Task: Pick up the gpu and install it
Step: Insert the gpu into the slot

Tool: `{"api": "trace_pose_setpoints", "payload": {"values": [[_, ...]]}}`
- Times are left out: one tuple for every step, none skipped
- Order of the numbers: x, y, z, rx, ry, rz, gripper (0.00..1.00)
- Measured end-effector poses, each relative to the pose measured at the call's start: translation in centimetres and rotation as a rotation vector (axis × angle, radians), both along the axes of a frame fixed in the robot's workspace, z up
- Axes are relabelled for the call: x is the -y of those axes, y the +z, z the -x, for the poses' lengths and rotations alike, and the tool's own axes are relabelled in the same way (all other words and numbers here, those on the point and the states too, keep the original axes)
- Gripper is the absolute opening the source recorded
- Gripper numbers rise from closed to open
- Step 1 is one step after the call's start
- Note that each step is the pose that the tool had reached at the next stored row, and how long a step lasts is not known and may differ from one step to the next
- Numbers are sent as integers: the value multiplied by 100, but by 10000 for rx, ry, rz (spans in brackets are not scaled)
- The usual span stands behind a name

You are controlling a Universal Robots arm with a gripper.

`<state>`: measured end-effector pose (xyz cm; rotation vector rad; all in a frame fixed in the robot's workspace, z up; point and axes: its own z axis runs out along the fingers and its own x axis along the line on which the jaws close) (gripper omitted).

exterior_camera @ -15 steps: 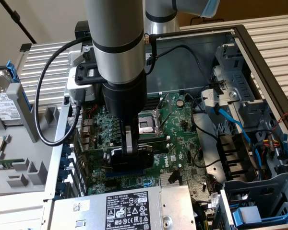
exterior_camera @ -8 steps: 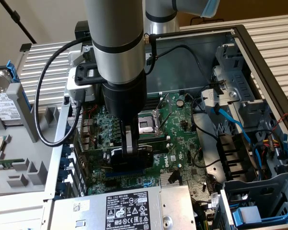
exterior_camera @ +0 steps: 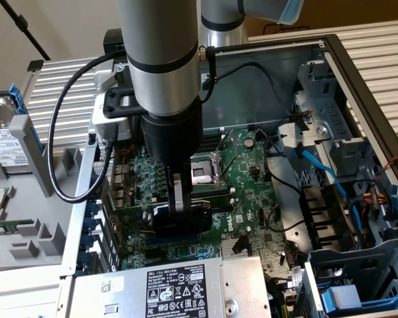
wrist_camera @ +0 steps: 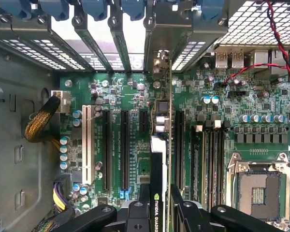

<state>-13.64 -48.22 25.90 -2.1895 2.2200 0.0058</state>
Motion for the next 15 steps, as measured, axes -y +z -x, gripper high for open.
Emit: {"api": "trace_pose_setpoints", "payload": {"values": [[0,0,0,1,2,0,27],[0,0,0,1,4,0,27],[0,0,0,2,5,0,27],[0,0,0,2,5,0,27],[0,0,0,2,5,1,27],[0,-1,0,1,5,3,27],[0,-3,0,1,5,2,27],[0,-5,0,2,5,1,27],[-1,-6,0,2,5,1,27],[-3,-10,0,2,5,1,27],[-3,-11,0,2,5,1,27],[-3,-10,0,2,5,1,27],[-3,-10,0,2,5,1,27],[-3,-10,0,2,5,1,27],[-4,-11,0,2,5,1,27]]}}
